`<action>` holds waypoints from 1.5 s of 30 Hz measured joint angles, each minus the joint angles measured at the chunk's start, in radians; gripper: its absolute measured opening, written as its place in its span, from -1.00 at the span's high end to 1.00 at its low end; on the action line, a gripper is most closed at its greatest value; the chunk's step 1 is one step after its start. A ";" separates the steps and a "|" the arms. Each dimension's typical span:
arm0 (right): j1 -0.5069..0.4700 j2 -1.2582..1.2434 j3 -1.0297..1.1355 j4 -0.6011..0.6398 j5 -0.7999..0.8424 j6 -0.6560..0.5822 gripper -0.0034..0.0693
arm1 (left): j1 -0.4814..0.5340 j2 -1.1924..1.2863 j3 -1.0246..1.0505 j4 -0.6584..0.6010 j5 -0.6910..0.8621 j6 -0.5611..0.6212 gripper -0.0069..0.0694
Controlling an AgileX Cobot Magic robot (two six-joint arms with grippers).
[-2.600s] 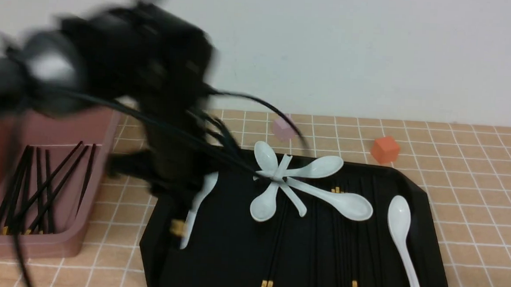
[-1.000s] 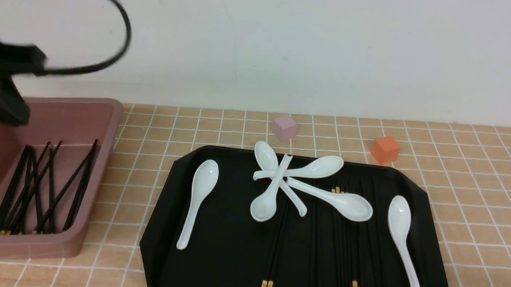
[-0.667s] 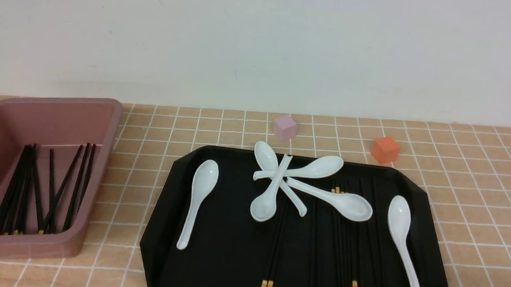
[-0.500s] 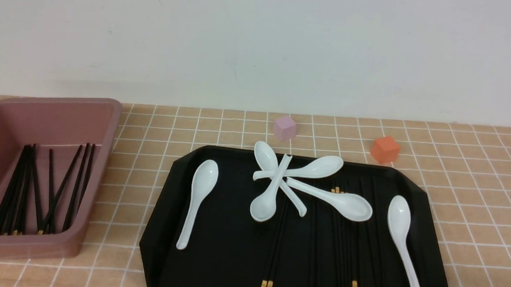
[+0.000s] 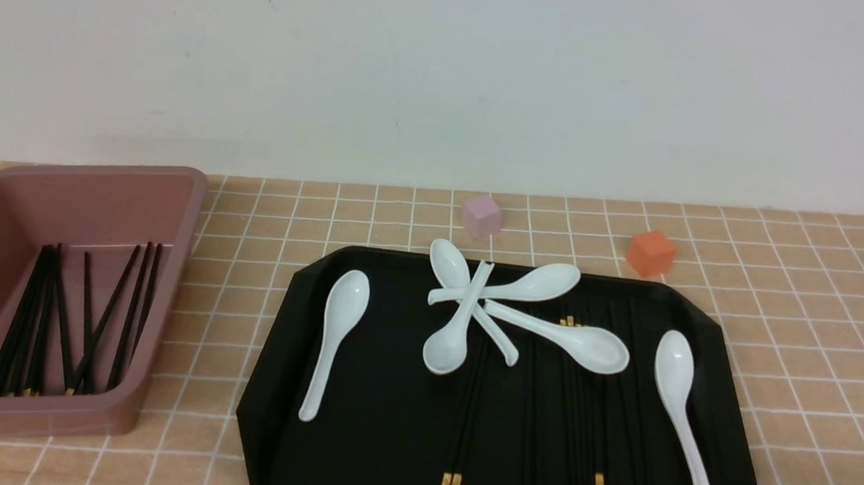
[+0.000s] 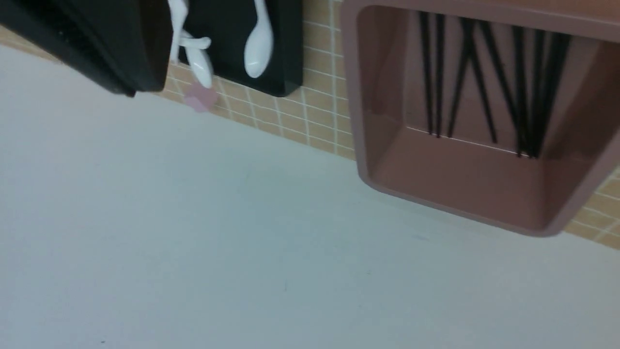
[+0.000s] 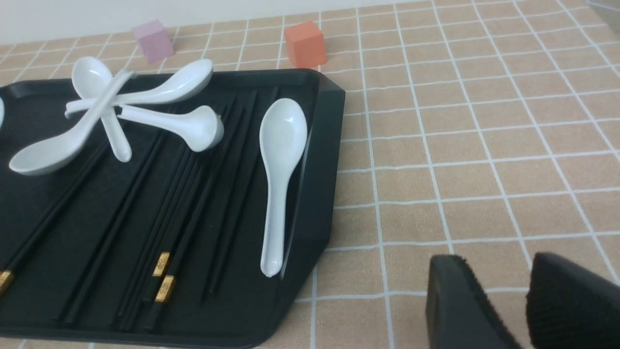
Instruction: On brown tablecloth take chopsticks from black tray and put them in box.
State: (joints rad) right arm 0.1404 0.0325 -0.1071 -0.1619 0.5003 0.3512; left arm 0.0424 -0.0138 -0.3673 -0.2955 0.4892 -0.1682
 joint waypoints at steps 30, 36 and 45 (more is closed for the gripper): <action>0.000 0.000 0.000 0.000 0.000 0.000 0.25 | -0.120 0.000 0.397 0.194 -0.107 -0.008 0.85; 0.000 0.000 0.000 0.000 0.000 0.000 0.25 | -0.120 0.000 0.397 0.194 -0.104 -0.008 0.85; 0.000 0.000 0.000 0.000 0.000 0.000 0.25 | -0.120 0.000 0.397 0.194 -0.104 -0.008 0.84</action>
State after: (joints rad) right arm 0.1404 0.0325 -0.1071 -0.1619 0.5003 0.3512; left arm -0.0774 -0.0138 0.0298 -0.1018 0.3849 -0.1757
